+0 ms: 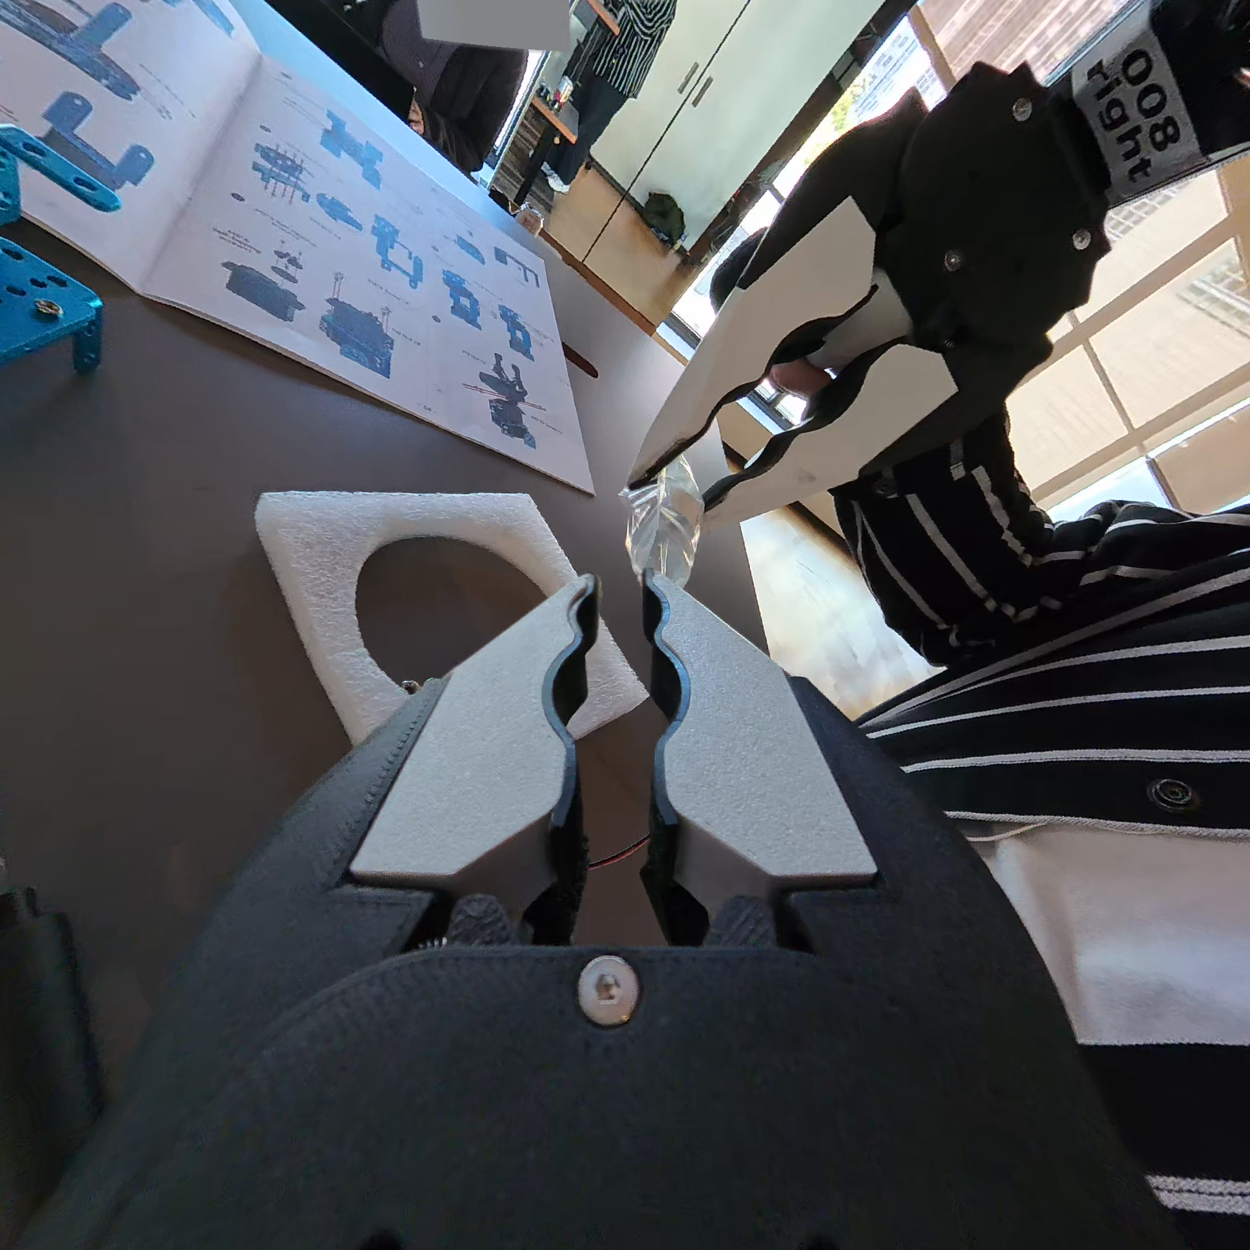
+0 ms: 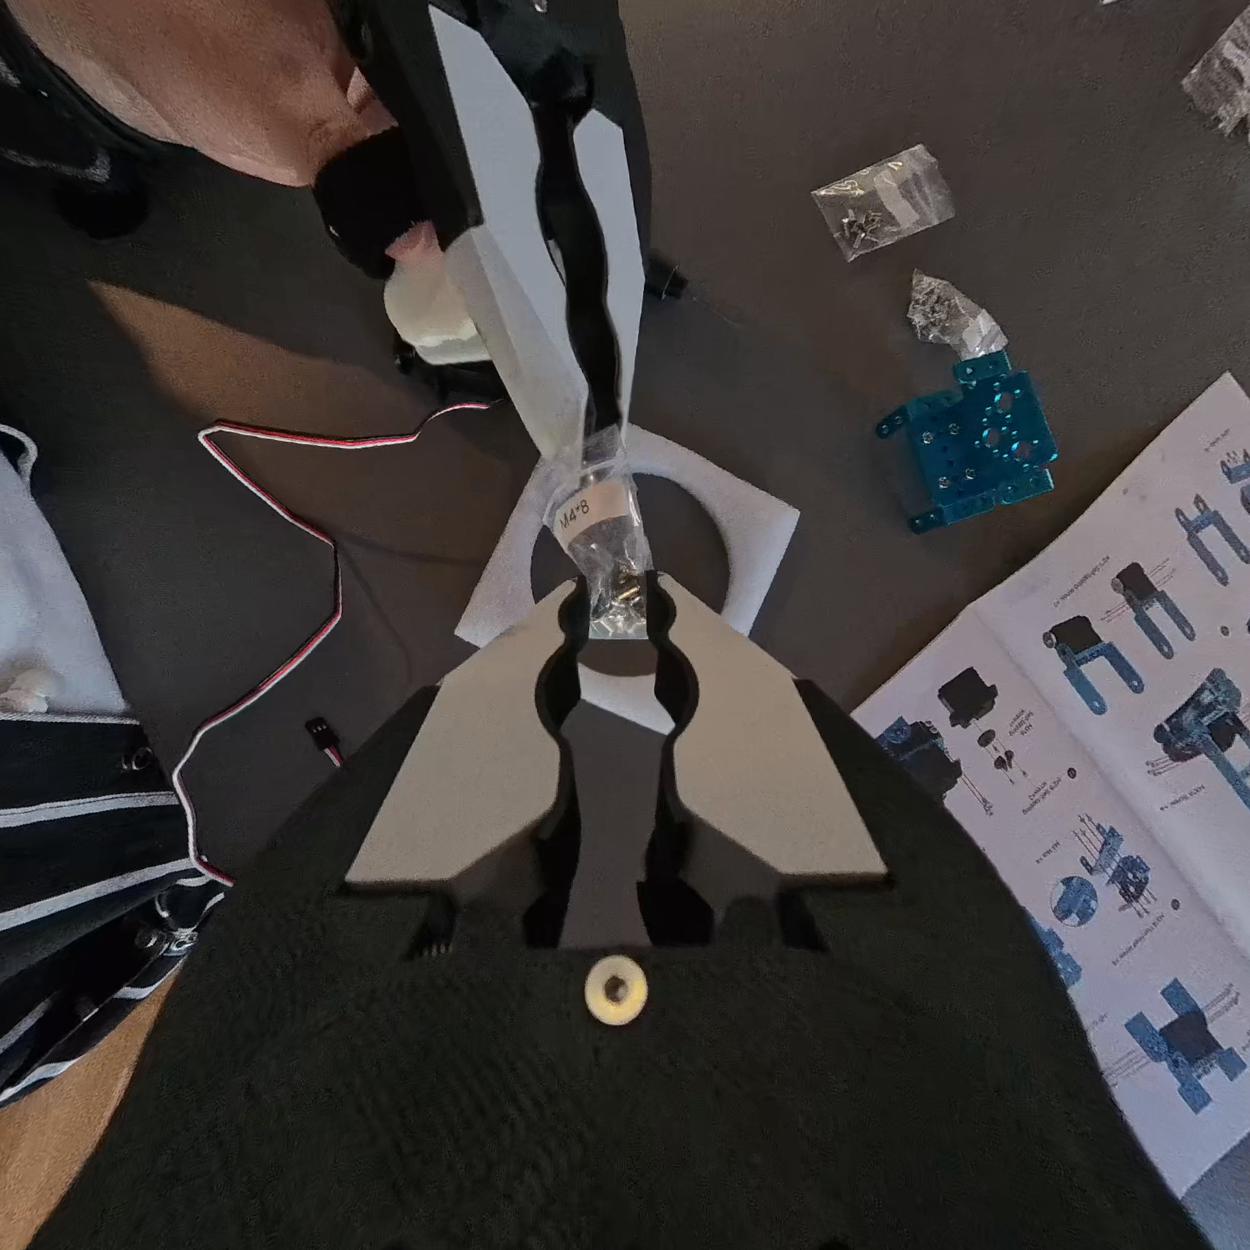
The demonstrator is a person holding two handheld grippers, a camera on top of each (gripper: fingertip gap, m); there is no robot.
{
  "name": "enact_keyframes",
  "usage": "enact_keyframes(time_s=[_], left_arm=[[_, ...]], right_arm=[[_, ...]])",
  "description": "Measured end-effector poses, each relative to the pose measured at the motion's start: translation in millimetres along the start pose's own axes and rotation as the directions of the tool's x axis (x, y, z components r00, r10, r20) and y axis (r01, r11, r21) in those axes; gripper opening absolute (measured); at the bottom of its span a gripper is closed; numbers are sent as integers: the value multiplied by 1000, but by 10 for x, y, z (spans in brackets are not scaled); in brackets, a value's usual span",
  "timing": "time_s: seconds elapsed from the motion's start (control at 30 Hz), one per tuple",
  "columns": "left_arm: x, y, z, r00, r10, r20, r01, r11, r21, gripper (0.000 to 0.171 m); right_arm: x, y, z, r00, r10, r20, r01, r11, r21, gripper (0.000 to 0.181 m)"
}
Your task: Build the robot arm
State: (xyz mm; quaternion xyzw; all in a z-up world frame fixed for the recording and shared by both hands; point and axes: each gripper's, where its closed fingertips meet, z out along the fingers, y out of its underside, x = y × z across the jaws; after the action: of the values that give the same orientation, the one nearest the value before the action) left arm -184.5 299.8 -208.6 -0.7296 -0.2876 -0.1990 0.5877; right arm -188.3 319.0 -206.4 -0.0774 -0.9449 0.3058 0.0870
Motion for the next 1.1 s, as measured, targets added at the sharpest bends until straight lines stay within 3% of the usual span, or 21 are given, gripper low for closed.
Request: enact_keyframes(time_s=[0.07,0.53,0.67,0.87,1.1], left_arm=[[31,10,9,1000,-5,-26,5,1000,-1,0],[-186,249,48,993,24,114,-6,988,-157,0],[-186,258,63,995,7,99,9,987,-161,0],[-264,398,185,991,30,134,7,964,-266,0],[-362,534,281,978,83,192,-5,927,-376,0]], right_arm=[[0,1,13,1000,-5,1,5,1000,-3,15],[-22,184,147,999,-33,27,35,995,-94,11],[-20,250,177,999,-44,24,46,994,-101,10],[-35,447,261,995,68,73,-66,998,-24,26],[-84,415,380,996,51,74,-55,996,65,37]])
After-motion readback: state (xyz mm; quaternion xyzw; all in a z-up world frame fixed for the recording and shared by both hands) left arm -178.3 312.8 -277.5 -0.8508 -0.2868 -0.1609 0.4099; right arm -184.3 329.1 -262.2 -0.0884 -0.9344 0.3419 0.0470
